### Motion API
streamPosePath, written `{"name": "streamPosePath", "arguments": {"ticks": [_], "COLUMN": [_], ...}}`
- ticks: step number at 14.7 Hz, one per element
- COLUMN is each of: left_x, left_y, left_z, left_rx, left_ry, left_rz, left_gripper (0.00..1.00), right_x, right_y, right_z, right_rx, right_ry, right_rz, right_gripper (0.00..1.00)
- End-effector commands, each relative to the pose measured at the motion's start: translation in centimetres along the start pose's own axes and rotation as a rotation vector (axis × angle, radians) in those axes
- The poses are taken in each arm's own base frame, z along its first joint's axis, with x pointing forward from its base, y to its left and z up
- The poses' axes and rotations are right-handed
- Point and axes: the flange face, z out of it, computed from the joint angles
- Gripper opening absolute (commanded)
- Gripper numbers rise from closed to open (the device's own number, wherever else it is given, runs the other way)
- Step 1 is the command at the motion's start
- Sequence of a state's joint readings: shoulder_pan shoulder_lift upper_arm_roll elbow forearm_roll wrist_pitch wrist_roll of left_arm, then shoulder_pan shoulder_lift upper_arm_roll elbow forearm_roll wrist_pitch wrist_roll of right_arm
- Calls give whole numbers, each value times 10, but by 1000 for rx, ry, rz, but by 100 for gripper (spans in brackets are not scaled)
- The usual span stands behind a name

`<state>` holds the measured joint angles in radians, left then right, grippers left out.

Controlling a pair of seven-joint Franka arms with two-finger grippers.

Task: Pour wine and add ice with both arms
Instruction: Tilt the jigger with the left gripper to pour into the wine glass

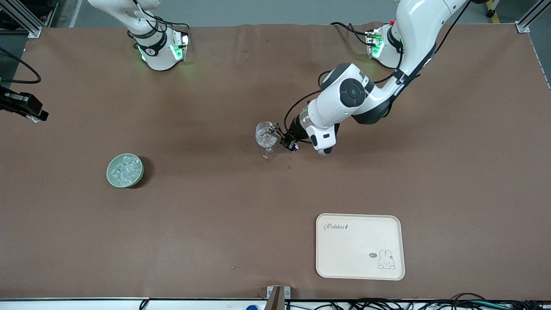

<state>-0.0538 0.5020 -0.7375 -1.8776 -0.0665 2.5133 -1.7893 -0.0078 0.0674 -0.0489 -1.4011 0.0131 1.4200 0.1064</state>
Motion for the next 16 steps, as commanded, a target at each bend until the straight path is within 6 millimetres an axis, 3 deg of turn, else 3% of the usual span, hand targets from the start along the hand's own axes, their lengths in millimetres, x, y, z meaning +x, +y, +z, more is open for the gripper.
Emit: {"name": "streamPosePath", "arguments": {"ticks": [1,6,16], "left_x": [-13,-33,-43], "left_y": [9,0,5], "left_z": [-9,-2,-11], "left_rx": [-6,19,-7], "left_ry": [27,104,221], "left_rz": [9,78,88], "left_gripper": [0,0,1], "right_x": [-8,-8,-8], "right_y": [0,0,0], "right_z": [-2,-1,-1], "right_rx": [19,20,28], "right_ry": [-3,-4,-5], "right_rz": [12,14,12], "right_gripper": [1,1,2]}}
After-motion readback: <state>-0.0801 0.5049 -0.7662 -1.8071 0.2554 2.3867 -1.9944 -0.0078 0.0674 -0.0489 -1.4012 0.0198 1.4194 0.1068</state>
